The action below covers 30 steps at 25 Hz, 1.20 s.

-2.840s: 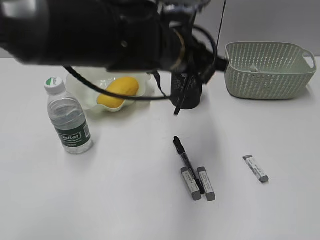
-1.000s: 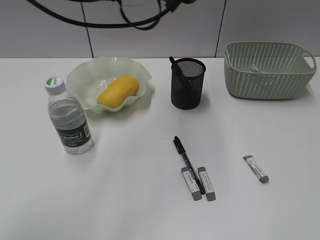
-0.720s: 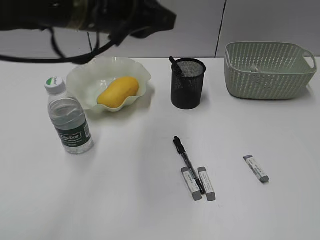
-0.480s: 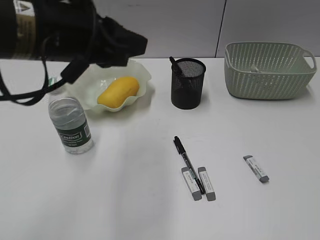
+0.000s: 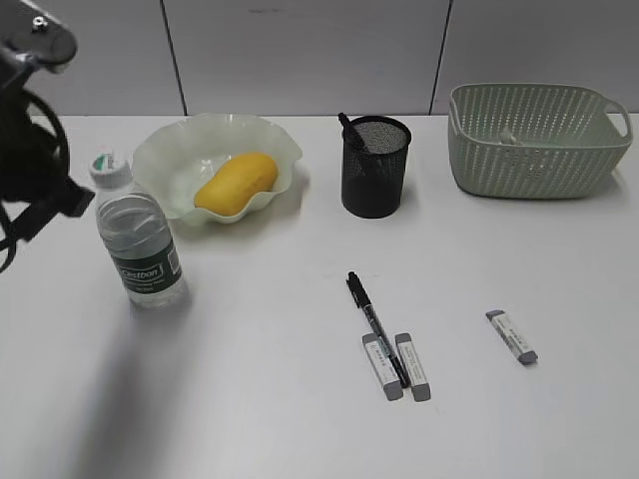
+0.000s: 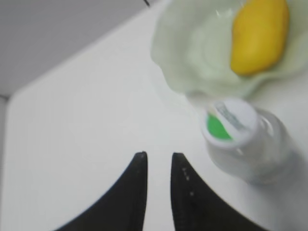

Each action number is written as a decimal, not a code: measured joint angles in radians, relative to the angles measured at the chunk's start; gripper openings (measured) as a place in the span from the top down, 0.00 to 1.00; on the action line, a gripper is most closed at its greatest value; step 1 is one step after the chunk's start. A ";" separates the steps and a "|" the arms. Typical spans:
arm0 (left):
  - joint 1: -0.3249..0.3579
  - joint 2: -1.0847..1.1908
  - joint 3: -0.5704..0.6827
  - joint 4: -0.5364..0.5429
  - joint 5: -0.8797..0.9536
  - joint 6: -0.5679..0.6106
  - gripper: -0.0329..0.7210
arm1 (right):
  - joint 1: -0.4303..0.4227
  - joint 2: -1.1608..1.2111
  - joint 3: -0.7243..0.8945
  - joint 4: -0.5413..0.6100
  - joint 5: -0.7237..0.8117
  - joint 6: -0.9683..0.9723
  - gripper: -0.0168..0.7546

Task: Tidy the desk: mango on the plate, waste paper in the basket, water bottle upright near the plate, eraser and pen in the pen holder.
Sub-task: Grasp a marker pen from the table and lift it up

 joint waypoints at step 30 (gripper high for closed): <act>-0.038 -1.200 0.279 -0.709 0.413 0.553 0.19 | 0.000 0.000 0.000 0.000 0.000 0.000 0.55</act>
